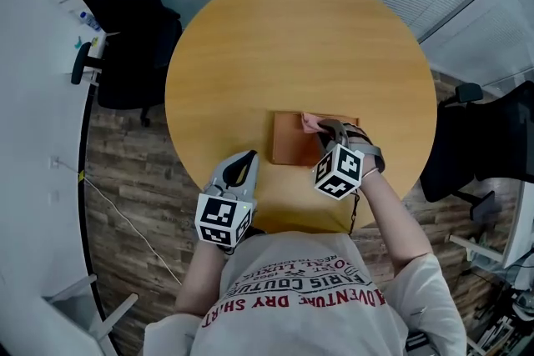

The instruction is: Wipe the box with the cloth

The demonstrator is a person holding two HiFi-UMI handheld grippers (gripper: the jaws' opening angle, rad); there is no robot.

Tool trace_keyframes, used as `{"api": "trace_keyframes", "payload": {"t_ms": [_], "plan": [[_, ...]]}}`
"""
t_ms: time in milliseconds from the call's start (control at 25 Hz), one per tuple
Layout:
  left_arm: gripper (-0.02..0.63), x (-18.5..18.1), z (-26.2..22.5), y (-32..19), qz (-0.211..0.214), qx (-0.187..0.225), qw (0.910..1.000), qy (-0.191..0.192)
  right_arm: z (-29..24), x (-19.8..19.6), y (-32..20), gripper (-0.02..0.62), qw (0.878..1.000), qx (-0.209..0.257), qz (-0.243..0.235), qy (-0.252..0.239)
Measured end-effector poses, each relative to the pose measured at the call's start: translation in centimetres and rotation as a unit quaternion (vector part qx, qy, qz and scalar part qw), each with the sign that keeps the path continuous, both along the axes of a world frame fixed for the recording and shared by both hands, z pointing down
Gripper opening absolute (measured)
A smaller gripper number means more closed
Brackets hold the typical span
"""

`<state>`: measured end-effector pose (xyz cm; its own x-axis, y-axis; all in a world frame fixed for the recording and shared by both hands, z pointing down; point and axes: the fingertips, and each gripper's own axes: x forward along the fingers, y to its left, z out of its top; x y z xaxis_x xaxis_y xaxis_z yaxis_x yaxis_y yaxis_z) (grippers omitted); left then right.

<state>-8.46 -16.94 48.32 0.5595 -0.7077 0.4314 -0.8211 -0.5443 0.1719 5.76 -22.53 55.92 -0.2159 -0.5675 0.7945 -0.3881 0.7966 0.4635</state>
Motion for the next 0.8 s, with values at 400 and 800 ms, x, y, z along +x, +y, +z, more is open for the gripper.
{"api": "trace_keyframes", "payload": {"t_ms": [400, 800], "plan": [[0.009, 0.6, 1.8, -2.5, -0.016, -0.013, 0.9997, -0.012, 3.9, 0.3, -2.8, 0.031, 0.999, -0.026, -0.020, 0.016], [0.009, 1.6, 1.7, -1.6, -0.006, -0.011, 0.9998, -0.012, 5.2, 0.1, -0.9, 0.032, 0.998, -0.058, -0.017, 0.015]]}}
